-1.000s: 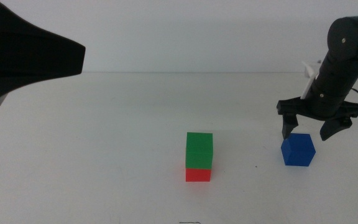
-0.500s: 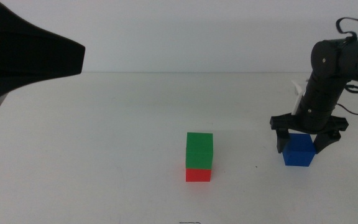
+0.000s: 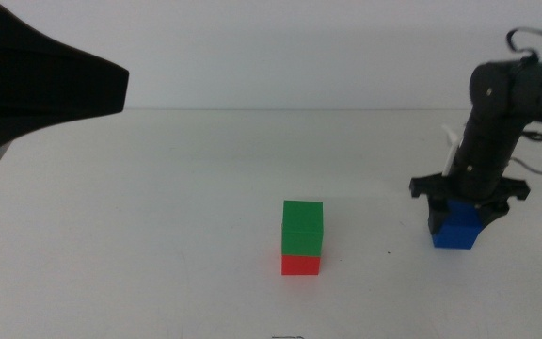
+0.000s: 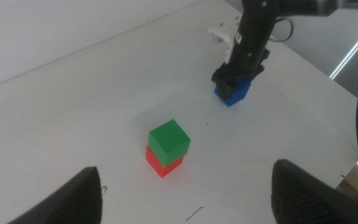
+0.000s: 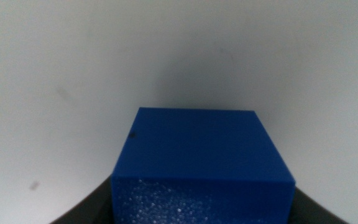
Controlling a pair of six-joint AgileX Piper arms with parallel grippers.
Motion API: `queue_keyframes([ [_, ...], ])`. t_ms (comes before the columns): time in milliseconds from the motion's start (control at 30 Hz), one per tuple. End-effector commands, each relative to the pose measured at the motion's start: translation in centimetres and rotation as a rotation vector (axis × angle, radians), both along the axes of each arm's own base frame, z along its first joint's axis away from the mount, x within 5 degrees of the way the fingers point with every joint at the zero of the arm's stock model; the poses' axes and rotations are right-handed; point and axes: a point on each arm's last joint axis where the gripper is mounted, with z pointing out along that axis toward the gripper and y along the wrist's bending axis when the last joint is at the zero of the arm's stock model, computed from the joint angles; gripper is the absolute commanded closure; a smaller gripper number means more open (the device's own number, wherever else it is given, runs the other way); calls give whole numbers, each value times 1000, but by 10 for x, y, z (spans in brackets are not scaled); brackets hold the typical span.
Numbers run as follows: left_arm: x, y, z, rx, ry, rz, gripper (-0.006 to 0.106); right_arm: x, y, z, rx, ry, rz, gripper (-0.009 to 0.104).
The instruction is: Stack red cubes first, then green, then blue cubes in a specific spot.
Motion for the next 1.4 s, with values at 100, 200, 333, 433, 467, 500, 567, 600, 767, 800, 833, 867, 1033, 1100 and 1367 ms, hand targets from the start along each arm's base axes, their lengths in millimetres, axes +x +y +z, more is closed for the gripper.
queue_keyframes([
  [100, -1, -1, 11, -69, -54, 7, 7, -27, -1, 91, -10, -109, -38, 96],
  [200, 1, -2, 11, -67, -49, 7, 7, -34, 5, 121, -5, -187, -63, 96],
  [333, 1, -2, 11, -67, -49, 7, 7, -41, 22, 136, 22, -229, -56, 96],
  [433, 1, -2, 11, -67, -49, 7, 7, -47, 44, 143, 34, -251, -27, 96],
  [467, 1, -2, 11, -67, -49, 7, 7, -50, 53, 145, 42, -258, -21, 96],
  [500, 1, -2, 11, -67, -49, 7, 7, -53, 62, 148, 52, -268, -20, 96],
  [567, 1, -2, 11, -67, -49, 7, 7, -58, 79, 155, 76, -287, -12, 96],
  [600, 1, -2, 11, -67, -49, 7, 7, -60, 88, 158, 88, -299, 2, 96],
  [767, 1, -2, 11, -67, -49, 7, 7, -69, 125, 170, 142, -331, 48, 96],
  [800, 1, -2, 11, -67, -49, 7, 7, -71, 131, 169, 148, -328, 52, 96],
  [833, 1, -2, 11, -67, -49, 7, 7, -73, 136, 170, 159, -323, 45, 96],
  [867, 1, -2, 11, -67, -49, 7, 7, -75, 140, 168, 167, -313, 39, 96],
  [1033, 1, -2, 11, -67, -49, 7, 7, -80, 158, 159, 184, -273, 36, 96],
  [1100, 1, -2, 11, -67, -49, 7, 7, -82, 163, 156, 190, -262, 38, 96],
  [1367, 1, -2, 11, -67, -49, 7, 7, -81, 180, 144, 191, -233, 61, 96],
])
